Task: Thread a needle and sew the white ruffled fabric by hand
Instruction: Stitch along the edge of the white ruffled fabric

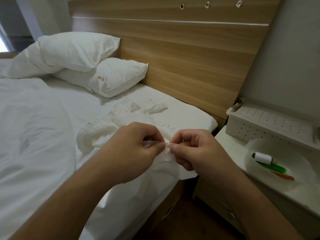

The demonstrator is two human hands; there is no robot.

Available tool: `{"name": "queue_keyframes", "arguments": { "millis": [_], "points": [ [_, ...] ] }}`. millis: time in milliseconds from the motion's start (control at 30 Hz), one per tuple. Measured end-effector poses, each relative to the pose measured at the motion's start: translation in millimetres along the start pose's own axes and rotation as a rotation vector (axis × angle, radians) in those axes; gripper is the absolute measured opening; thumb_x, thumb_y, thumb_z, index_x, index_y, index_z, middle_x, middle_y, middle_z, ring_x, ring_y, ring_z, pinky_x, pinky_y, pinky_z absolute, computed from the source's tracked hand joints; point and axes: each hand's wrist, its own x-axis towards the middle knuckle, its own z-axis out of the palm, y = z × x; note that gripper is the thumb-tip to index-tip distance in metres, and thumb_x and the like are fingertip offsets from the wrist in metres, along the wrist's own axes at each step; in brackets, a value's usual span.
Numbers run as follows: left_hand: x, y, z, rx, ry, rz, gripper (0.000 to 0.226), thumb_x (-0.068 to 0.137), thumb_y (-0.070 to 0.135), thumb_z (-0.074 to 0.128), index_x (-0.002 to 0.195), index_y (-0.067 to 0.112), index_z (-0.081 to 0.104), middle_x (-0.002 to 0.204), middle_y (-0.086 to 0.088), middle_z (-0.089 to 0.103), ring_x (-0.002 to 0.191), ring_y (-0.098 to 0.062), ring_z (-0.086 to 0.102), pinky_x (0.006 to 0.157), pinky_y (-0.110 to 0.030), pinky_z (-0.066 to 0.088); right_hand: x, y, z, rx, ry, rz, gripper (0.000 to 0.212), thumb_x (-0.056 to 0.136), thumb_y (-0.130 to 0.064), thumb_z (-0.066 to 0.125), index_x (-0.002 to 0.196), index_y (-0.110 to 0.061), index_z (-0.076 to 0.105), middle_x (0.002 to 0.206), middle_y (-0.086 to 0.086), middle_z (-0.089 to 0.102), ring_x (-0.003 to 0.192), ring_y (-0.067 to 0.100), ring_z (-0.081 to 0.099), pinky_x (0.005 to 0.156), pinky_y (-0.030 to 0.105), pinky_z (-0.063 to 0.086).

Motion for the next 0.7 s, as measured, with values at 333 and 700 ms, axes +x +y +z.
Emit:
{"name": "queue_keyframes", "arguments": {
  "millis": [333,700],
  "points": [
    [4,-5,4,-0.060,-0.053,-0.008,0.016,0.101,0.034,0.069,0.086,0.036,0.074,0.075,0.026,0.066,0.074,0.000,0.063,0.068,-0.020,0.042,3,5,-6,0.089,-0.076,0.002,0.010,0.098,0.003,0.062,0.090,0.006,0.067,0.052,0.001,0.048,0.047,0.010,0.040,0.048,0.026,0.033],
    [2,-7,1,-0.144,-0.080,0.019,0.016,0.100,0.035,0.068,0.086,0.033,0.076,0.075,0.011,0.071,0.071,-0.008,0.066,0.068,-0.028,0.052,5,17,-7,0.240,-0.143,-0.070,0.015,0.088,-0.011,0.066,0.086,0.004,0.066,0.056,0.004,0.044,0.051,0.011,0.037,0.051,0.027,0.029]
  ]
}}
